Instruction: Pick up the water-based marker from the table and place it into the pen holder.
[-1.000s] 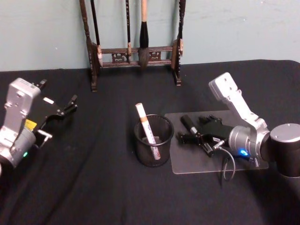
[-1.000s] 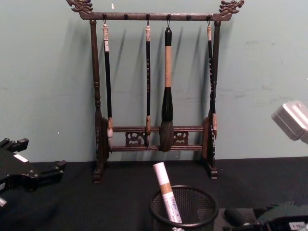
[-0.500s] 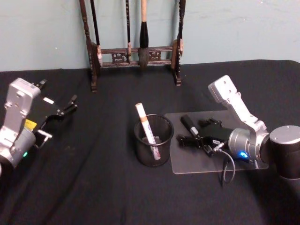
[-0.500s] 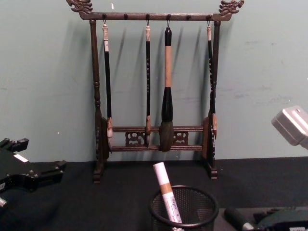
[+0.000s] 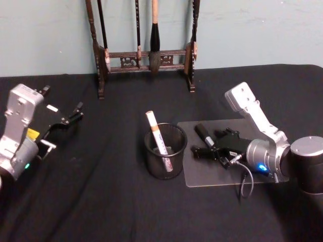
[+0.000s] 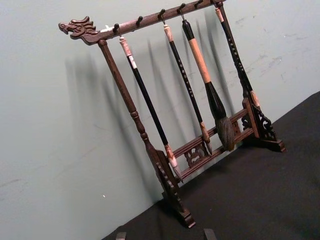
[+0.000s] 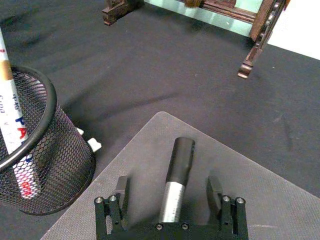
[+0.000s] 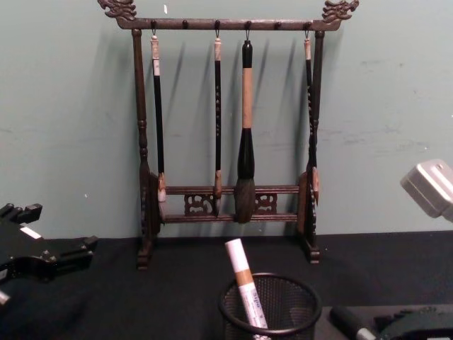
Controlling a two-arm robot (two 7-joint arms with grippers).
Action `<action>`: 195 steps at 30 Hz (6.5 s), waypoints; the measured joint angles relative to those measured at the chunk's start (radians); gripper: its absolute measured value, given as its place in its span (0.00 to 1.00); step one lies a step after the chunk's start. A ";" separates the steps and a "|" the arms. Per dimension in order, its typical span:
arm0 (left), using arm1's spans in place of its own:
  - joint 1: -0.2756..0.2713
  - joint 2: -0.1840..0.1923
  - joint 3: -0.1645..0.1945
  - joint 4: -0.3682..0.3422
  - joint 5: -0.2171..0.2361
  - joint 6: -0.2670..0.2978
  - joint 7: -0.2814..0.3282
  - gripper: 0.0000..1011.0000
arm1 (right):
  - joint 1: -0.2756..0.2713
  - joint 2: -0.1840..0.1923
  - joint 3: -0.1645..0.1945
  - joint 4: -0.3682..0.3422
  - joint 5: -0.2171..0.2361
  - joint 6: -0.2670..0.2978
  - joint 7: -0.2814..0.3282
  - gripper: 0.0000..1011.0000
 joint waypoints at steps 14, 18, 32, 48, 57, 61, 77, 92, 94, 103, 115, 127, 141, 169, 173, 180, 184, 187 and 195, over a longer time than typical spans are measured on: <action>0.000 0.000 0.000 0.000 0.000 0.000 0.000 0.99 | 0.000 0.000 0.000 -0.001 0.000 0.000 0.000 0.89; 0.000 0.000 0.000 0.000 0.000 0.000 0.000 0.99 | 0.001 0.000 0.000 -0.001 0.000 0.000 0.000 0.79; 0.000 0.000 0.000 0.000 0.000 0.000 0.000 0.99 | 0.001 0.000 0.000 -0.001 0.001 0.001 0.000 0.35; 0.000 0.000 0.000 0.000 0.000 0.000 0.000 0.99 | -0.006 0.004 0.009 -0.015 0.011 -0.016 0.007 0.21; 0.000 0.000 0.000 0.000 0.000 0.000 0.000 0.99 | -0.042 0.010 0.053 -0.074 0.061 -0.171 0.024 0.21; 0.000 0.000 0.000 0.000 0.000 0.000 0.000 0.99 | -0.056 0.007 0.068 -0.098 0.091 -0.253 0.034 0.21; 0.000 0.000 0.000 0.000 0.000 0.000 0.000 0.99 | -0.069 -0.078 0.052 -0.092 0.207 -0.507 0.071 0.21; 0.000 0.000 0.000 0.000 0.000 0.000 0.000 0.99 | -0.049 -0.140 -0.023 -0.002 0.189 -0.607 0.078 0.21; 0.000 0.000 0.000 0.000 0.000 0.000 0.000 0.99 | -0.047 -0.144 -0.028 0.007 0.186 -0.612 0.079 0.21; 0.000 0.000 0.000 0.000 0.000 0.000 0.000 0.99 | -0.045 -0.156 -0.038 0.037 0.181 -0.617 0.082 0.21; 0.000 0.000 0.000 0.000 0.000 0.000 0.000 0.99 | -0.051 -0.162 -0.044 0.051 0.177 -0.617 0.083 0.21; 0.000 0.000 0.000 0.000 0.000 0.000 0.000 0.99 | -0.059 -0.161 -0.043 0.050 0.160 -0.617 0.074 0.21; 0.000 0.000 0.000 0.000 0.000 0.000 0.000 0.99 | -0.059 -0.161 -0.043 0.049 0.161 -0.618 0.074 0.24; 0.000 0.000 0.000 0.000 0.000 0.000 0.000 0.99 | -0.057 -0.155 -0.038 0.044 0.168 -0.603 0.075 0.99; 0.000 0.000 0.000 0.000 0.000 0.000 0.000 0.99 | -0.058 -0.144 -0.028 0.026 0.175 -0.586 0.073 0.99; 0.000 0.000 0.000 0.000 0.000 0.000 0.000 0.99 | -0.067 -0.115 0.007 -0.035 0.189 -0.568 0.054 0.99; 0.000 0.000 0.000 0.000 0.000 0.000 0.000 0.99 | -0.076 -0.091 0.046 -0.076 0.198 -0.559 0.027 0.99; 0.000 0.000 0.000 0.000 0.000 0.000 0.000 0.99 | -0.082 -0.080 0.066 -0.091 0.199 -0.557 0.010 0.99; 0.000 0.000 0.000 0.000 0.000 0.000 0.000 0.99 | -0.107 -0.054 0.132 -0.107 0.166 -0.536 -0.074 0.99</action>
